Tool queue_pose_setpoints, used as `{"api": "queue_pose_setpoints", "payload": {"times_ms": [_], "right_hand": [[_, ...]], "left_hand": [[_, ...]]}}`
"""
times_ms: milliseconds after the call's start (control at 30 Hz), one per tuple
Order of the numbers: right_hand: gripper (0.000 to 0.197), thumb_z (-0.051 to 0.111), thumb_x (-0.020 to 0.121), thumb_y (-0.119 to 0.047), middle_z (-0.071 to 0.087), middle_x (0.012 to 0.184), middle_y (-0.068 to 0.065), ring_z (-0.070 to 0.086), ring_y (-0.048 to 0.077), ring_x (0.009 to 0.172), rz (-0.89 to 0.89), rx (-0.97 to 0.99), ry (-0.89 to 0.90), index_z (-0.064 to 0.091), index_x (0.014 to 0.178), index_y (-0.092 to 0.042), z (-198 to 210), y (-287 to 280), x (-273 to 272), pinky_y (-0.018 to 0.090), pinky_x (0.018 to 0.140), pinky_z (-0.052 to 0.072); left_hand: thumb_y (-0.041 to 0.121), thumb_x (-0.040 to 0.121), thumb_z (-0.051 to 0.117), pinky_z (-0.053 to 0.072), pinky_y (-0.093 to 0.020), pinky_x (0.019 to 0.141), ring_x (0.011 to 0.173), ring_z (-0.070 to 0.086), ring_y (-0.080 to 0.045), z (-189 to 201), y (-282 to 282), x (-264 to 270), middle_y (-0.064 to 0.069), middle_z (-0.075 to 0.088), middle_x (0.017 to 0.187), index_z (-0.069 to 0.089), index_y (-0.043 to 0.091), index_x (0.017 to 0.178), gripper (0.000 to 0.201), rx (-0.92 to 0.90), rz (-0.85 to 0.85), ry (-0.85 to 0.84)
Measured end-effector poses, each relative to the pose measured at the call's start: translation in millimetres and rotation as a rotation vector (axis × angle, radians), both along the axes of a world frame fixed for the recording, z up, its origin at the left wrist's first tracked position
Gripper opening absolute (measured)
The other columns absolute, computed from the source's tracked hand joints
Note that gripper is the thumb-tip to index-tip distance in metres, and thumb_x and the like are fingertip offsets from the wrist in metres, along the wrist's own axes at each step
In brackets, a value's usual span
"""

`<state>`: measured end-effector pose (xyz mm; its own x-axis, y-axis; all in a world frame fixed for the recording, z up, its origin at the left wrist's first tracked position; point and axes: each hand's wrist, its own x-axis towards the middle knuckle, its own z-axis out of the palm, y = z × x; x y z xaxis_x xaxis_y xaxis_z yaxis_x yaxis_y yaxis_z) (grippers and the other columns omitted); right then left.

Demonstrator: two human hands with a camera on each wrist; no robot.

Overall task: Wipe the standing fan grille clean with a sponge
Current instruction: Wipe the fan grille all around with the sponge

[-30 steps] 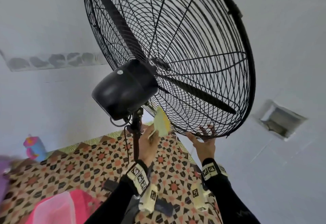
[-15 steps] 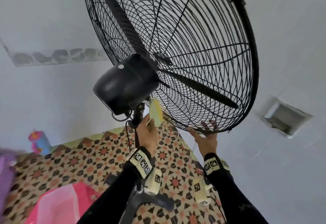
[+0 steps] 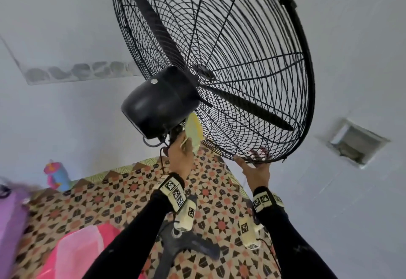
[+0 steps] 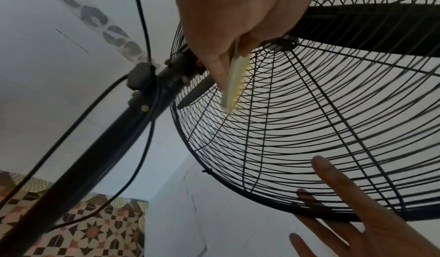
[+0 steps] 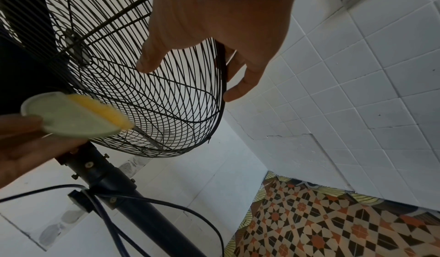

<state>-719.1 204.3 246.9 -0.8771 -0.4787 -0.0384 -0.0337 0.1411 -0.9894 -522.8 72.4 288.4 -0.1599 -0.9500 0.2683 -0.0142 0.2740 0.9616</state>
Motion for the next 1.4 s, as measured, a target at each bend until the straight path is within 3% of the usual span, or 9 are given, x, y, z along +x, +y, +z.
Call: {"api": "queue_pose_setpoints", "payload": {"times_ms": [167, 333, 433, 767, 1000, 1100, 1267, 1333, 1400], "right_hand": [[0.123, 0.094, 0.040, -0.071, 0.060, 0.135, -0.002, 0.057, 0.023, 0.125, 0.008, -0.020, -0.014, 0.042, 0.142, -0.028, 5, 3, 2, 0.052, 0.094, 0.058], [0.121, 0.094, 0.039, -0.070, 0.061, 0.131, -0.002, 0.057, 0.021, 0.120, 0.015, -0.054, -0.018, 0.041, 0.142, -0.032, 8, 5, 7, 0.051, 0.091, 0.059], [0.124, 0.095, 0.038, -0.070, 0.059, 0.124, -0.008, 0.057, 0.019, 0.117, 0.024, -0.054, -0.036, 0.040, 0.143, -0.032, 10, 5, 5, 0.051, 0.092, 0.059], [0.123, 0.094, 0.041, -0.068, 0.062, 0.124, -0.008, 0.061, 0.019, 0.116, 0.032, -0.070, -0.020, 0.040, 0.145, -0.031, 8, 4, 3, 0.049, 0.094, 0.058], [0.116, 0.098, 0.043, -0.062, 0.063, 0.127, -0.011, 0.061, 0.016, 0.119, 0.069, -0.111, -0.044, 0.039, 0.140, -0.041, 6, 3, 3, 0.051, 0.097, 0.056], [0.108, 0.099, 0.048, -0.053, 0.063, 0.131, -0.012, 0.061, 0.013, 0.122, 0.166, -0.166, -0.073, 0.042, 0.139, -0.039, 18, 9, -3, 0.053, 0.103, 0.052], [0.100, 0.091, 0.071, -0.036, 0.051, 0.148, 0.000, 0.050, 0.014, 0.133, 0.039, -0.325, 0.056, 0.035, 0.151, -0.021, 58, 30, 4, 0.032, 0.108, 0.043], [0.084, 0.090, 0.074, -0.032, 0.056, 0.139, 0.000, 0.052, 0.014, 0.130, -0.033, -0.392, 0.090, 0.044, 0.143, -0.016, 72, 27, 5, 0.037, 0.111, 0.046], [0.084, 0.090, 0.071, -0.033, 0.057, 0.137, 0.001, 0.053, 0.013, 0.128, -0.085, -0.428, 0.098, 0.046, 0.139, -0.012, 79, 24, 6, 0.036, 0.110, 0.048]], "left_hand": [[0.004, 0.105, 0.059, 0.059, -0.019, 0.082, 0.093, 0.072, 0.005, -10, -4, 13, -0.004, 0.068, 0.127, 0.057, 0.003, 0.143, 0.038, 0.106, -0.140, -0.002], [0.003, 0.103, 0.059, 0.050, -0.008, 0.084, 0.108, 0.065, -0.022, 8, -9, -1, -0.015, 0.068, 0.126, 0.060, -0.006, 0.136, 0.034, 0.072, 0.079, -0.006], [0.005, 0.105, 0.058, 0.055, -0.032, 0.100, 0.112, 0.066, -0.023, 6, 2, -16, 0.003, 0.068, 0.116, 0.062, 0.002, 0.133, 0.029, 0.106, -0.017, 0.074], [0.019, 0.103, 0.063, 0.058, -0.049, 0.101, 0.109, 0.068, -0.021, 5, 4, -21, -0.004, 0.069, 0.121, 0.062, 0.006, 0.140, 0.039, 0.114, 0.071, 0.076], [0.006, 0.104, 0.060, 0.053, -0.007, 0.076, 0.092, 0.066, 0.005, 12, 27, 4, 0.002, 0.068, 0.109, 0.067, -0.001, 0.129, 0.027, -0.106, 0.030, -0.047], [0.003, 0.099, 0.065, 0.052, -0.006, 0.072, 0.080, 0.065, 0.017, 20, 25, 1, 0.004, 0.071, 0.103, 0.071, 0.001, 0.125, 0.027, -0.067, 0.090, 0.071], [0.045, 0.097, 0.070, 0.065, -0.049, 0.076, 0.096, 0.076, -0.020, 15, 21, -8, 0.010, 0.073, 0.107, 0.070, 0.021, 0.130, 0.041, 0.090, 0.062, 0.127], [0.063, 0.090, 0.067, 0.065, -0.048, 0.080, 0.099, 0.076, -0.022, 3, 12, -12, 0.000, 0.073, 0.121, 0.069, 0.029, 0.129, 0.052, 0.054, 0.070, 0.038], [0.051, 0.091, 0.071, 0.064, -0.035, 0.071, 0.082, 0.077, -0.015, 7, 9, -9, -0.006, 0.077, 0.115, 0.074, 0.023, 0.127, 0.046, 0.043, 0.043, -0.055]]}}
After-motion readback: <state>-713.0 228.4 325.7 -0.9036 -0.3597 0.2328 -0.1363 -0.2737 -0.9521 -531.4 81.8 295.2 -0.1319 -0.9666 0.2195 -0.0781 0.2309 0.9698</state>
